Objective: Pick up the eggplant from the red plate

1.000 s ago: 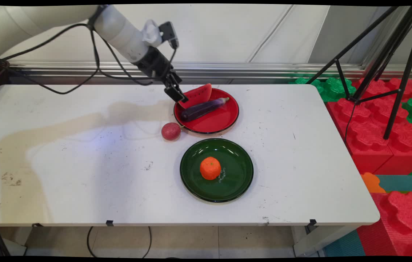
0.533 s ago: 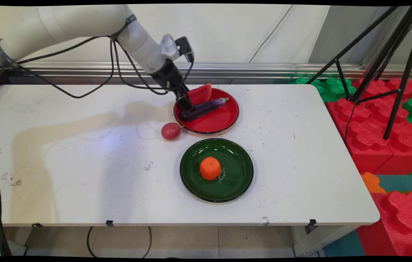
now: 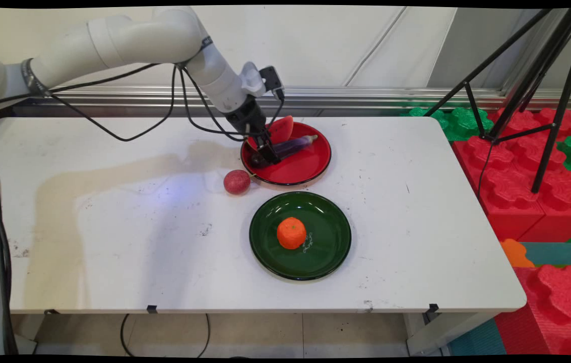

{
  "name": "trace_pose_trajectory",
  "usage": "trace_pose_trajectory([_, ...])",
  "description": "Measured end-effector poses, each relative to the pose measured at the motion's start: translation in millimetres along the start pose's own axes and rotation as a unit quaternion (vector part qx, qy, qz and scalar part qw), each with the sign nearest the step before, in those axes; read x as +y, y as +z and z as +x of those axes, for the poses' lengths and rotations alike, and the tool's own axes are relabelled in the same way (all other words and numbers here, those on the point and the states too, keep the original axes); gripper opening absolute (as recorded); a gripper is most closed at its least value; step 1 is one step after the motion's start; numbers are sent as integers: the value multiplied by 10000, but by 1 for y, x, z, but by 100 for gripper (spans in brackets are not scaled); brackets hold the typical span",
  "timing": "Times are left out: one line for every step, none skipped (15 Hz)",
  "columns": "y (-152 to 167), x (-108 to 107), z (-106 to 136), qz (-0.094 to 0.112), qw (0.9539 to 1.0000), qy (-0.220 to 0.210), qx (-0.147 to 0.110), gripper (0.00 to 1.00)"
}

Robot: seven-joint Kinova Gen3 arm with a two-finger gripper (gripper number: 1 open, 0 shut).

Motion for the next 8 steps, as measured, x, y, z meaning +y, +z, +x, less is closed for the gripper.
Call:
trace_pose_trajectory([3,1,1,-5,10000,2,-9,100])
trace_pose_trajectory([7,2,3,-11,10000,5,-19,100])
trace_pose_trajectory([11,3,5,-18,10000,8,-28,100])
trace_pose_trajectory([15,3,6,-15,10000,10,-38,100])
trace_pose_trajectory([18,3,8,-11,10000,10,-46,100])
trace_pose_trajectory([21,3,9,0,10000,8,-55,100])
trace_pose_trajectory([24,3,10,10,10000,5,-61,100])
trace_pose_trajectory([27,4,11,16,10000,3,-66,100])
